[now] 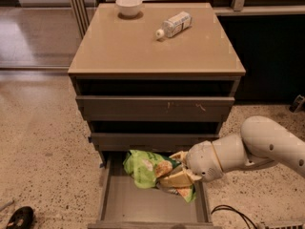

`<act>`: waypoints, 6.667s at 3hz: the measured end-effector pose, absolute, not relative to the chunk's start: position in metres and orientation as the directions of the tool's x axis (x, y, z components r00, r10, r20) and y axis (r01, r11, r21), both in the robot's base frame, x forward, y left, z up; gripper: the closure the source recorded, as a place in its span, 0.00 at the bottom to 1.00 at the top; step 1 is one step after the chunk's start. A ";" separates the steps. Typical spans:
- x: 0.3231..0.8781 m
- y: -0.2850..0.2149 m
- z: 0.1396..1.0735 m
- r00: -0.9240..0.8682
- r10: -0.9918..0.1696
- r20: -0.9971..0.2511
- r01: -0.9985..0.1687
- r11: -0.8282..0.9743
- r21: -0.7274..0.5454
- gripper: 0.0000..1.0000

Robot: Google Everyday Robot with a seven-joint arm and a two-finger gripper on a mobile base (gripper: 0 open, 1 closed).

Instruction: Place green rice chip bag into bottom drawer

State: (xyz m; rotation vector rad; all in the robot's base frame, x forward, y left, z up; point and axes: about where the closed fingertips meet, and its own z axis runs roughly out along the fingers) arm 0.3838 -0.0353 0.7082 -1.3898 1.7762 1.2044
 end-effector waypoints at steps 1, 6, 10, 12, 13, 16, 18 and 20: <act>0.394 -0.024 0.663 -0.296 -0.429 -0.854 -0.950 0.036 0.311 1.00; 0.420 -0.022 0.489 -0.425 -0.492 -0.760 -0.905 0.227 0.359 1.00; 0.470 -0.012 0.383 -0.474 -0.443 -0.761 -0.874 0.337 0.349 1.00; 0.496 -0.018 0.310 -0.525 -0.294 -0.799 -0.827 0.398 0.398 1.00; 0.509 -0.008 0.248 -0.558 -0.295 -0.775 -0.811 0.389 0.436 1.00; 0.523 -0.016 0.190 -0.612 -0.283 -0.738 -0.757 0.480 0.444 1.00; 0.525 -0.017 0.168 -0.653 -0.291 -0.699 -0.728 0.495 0.474 1.00; 0.526 -0.017 0.167 -0.654 -0.292 -0.698 -0.727 0.496 0.474 0.81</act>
Offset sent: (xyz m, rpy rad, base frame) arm 0.0054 0.0137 -0.1388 -0.0573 0.0575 -0.0498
